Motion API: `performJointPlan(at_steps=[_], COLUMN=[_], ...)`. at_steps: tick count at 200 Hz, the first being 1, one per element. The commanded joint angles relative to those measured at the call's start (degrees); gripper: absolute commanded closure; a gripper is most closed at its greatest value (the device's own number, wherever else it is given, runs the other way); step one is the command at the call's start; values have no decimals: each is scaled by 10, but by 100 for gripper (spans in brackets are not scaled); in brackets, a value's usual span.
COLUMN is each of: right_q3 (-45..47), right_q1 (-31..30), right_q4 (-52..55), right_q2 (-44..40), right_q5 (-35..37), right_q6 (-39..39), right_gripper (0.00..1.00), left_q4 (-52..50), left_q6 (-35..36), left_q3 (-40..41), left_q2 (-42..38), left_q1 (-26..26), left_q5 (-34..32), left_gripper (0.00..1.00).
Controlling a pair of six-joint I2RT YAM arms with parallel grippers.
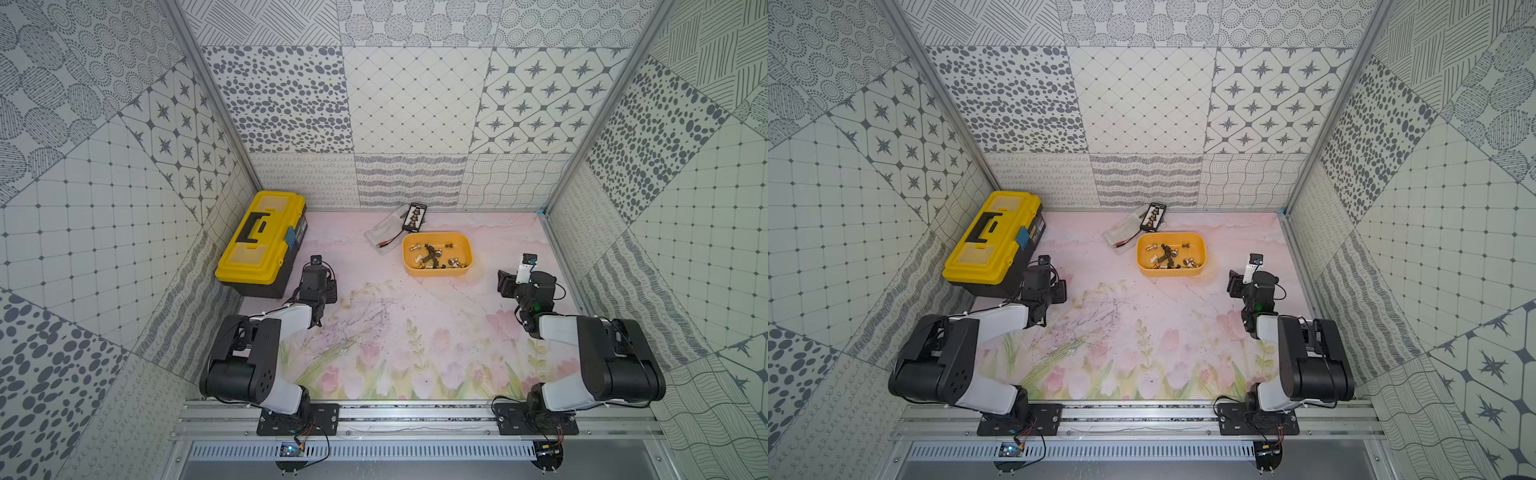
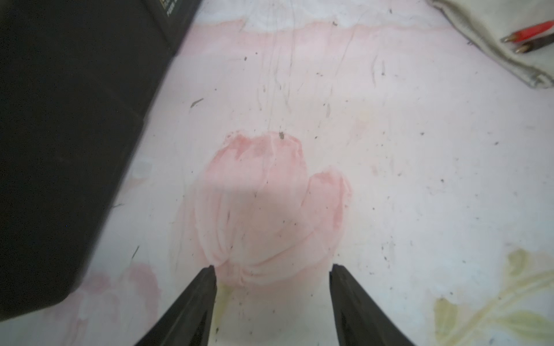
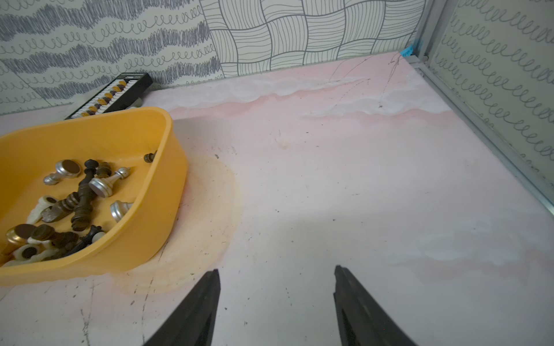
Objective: Put the chess pieces into the storage box
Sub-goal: Reset both arms
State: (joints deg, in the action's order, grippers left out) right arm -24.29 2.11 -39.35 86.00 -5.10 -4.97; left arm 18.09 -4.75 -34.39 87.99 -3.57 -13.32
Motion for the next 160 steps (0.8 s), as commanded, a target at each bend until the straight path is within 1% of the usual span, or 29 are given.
performJointPlan(at_steps=[1, 10, 24, 36, 64, 76, 79, 83, 86, 89, 96, 100, 104, 114, 160], right_q3=[9, 27, 23, 30, 33, 29, 27, 24, 24, 25, 24, 24, 24, 23, 20], right_q1=[-9, -10, -7, -8, -7, -8, -8, -9, -10, -11, -11, -11, -11, -13, -19], right_q4=[-87, -150, -104, -135, -131, -122, -118, -113, -112, -113, -113, -111, -111, -111, -105], right_q2=[28, 44, 24, 33, 28, 28, 27, 27, 27, 27, 28, 27, 26, 28, 28], right_q5=[-45, -39, -36, -34, -28, -6, 7, 22, 28, 30, 30, 31, 32, 34, 45], right_q6=[35, 25, 28, 24, 24, 17, 12, 7, 5, 5, 5, 5, 5, 6, 9], right_gripper=[34, 33, 31, 30, 27, 21, 18, 11, 4, 2, 2, 2, 2, 2, 2], left_q4=[145, 155, 212, 267, 389, 358, 357, 361, 362, 355, 319, 305, 308, 314, 310], left_q6=[28, 29, 35, 43, 51, 46, 46, 48, 48, 47, 36, 28, 23, 23, 23], left_q3=[16, 27, 61, 94, 146, 139, 137, 135, 133, 129, 115, 107, 106, 108, 108], left_q2=[21, 13, 6, 3, 27, 17, 18, 23, 26, 27, 23, 23, 25, 27, 26], left_q1=[19, 19, 19, 19, 19, 20, 19, 19, 20, 19, 19, 19, 19, 19, 19], left_q5=[133, 142, 152, 172, 189, 187, 185, 183, 181, 176, 159, 143, 128, 125, 124], left_gripper=[34, 34, 33, 31, 29, 28, 27, 27, 26, 25, 22, 18, 13, 1, 1])
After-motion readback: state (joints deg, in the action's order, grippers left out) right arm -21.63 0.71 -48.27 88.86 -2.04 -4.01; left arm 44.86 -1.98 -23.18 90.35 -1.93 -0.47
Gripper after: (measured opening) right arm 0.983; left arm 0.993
